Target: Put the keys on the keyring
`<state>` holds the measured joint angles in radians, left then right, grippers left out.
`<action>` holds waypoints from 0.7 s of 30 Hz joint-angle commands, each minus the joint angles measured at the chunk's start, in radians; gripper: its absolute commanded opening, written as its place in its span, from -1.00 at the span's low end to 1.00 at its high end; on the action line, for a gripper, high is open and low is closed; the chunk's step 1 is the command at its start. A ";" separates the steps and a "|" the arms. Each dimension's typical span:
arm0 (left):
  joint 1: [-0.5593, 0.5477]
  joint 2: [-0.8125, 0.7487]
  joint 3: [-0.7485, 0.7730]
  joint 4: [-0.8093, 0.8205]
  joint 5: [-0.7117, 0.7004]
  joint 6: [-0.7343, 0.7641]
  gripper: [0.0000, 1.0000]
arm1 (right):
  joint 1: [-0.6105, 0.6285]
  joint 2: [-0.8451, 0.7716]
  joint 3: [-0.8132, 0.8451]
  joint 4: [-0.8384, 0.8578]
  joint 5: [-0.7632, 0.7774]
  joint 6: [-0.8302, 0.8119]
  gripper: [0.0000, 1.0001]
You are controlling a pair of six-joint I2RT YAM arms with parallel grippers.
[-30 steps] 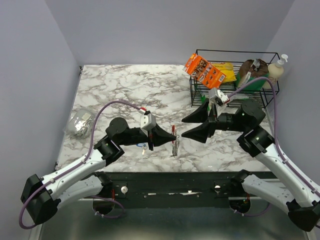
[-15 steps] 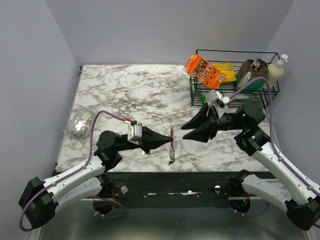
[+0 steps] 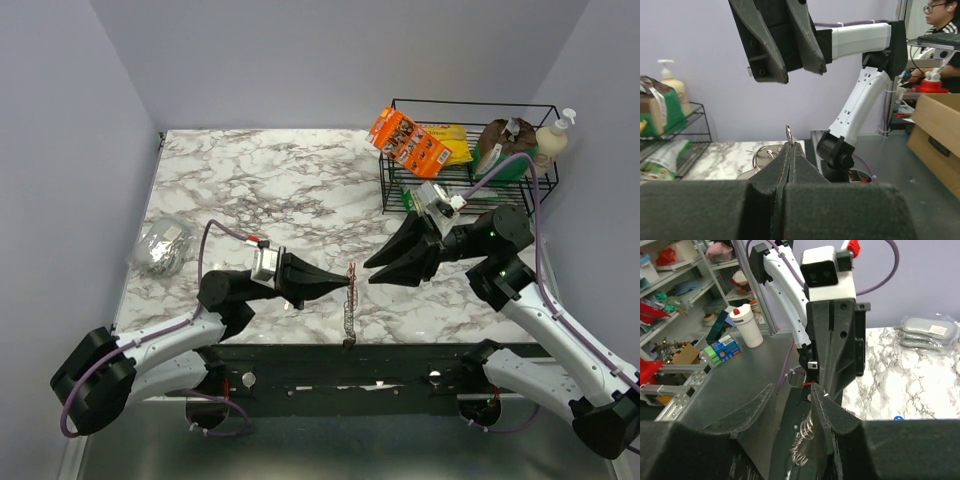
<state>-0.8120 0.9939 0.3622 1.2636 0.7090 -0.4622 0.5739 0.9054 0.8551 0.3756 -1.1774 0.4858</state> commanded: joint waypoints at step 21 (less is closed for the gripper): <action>-0.003 -0.008 0.107 0.208 0.101 -0.038 -1.00 | -0.005 0.010 0.005 -0.135 0.035 -0.111 -0.23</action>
<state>-0.8120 1.0203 0.4263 1.2968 0.7902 -0.5430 0.5739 0.9096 0.8474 0.3168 -1.1667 0.4290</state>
